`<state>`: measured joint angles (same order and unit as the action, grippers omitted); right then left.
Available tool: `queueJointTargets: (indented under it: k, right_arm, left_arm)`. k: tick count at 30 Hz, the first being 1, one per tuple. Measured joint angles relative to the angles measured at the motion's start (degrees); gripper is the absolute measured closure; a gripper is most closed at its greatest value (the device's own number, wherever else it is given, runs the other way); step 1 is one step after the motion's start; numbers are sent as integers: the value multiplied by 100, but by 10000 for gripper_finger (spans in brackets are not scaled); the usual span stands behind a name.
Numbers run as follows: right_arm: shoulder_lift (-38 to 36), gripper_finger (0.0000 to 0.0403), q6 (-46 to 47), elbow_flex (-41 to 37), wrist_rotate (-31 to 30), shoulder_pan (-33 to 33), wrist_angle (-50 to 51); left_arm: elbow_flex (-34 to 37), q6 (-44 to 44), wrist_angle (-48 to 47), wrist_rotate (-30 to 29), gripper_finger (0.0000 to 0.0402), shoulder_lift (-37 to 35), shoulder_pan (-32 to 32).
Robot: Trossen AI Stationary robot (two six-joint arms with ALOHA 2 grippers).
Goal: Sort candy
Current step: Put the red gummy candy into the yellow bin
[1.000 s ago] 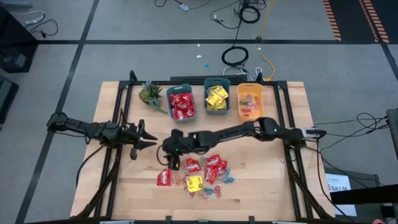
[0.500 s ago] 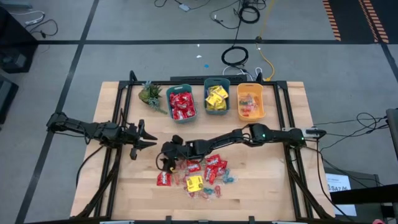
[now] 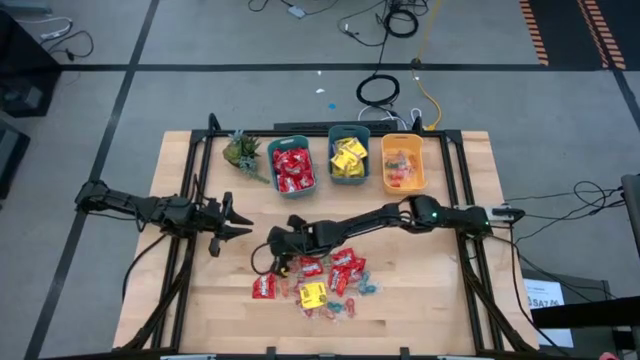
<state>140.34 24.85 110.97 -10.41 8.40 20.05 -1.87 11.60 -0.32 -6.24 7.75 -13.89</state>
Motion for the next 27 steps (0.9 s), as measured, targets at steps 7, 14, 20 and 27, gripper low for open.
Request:
queueJointTargets:
  k: [7,14,20,27]
  right_arm:
    - [-1439,398,-174,-3,-513,-19,2144]
    - [-3128,400,-296,-941,-1669,-53,2993]
    - [-4866,401,-100,-2696,-1800,-401,2564]
    - [-6690,402,438,-4497,-2121,-1249,2392]
  left_arm:
    - [0,0,33,0,294,0,1]
    - [0,2,48,0,294,0,1]
    - [0,2,166,0,294,0,0]
    - [0,-7,162,0,294,0,2]
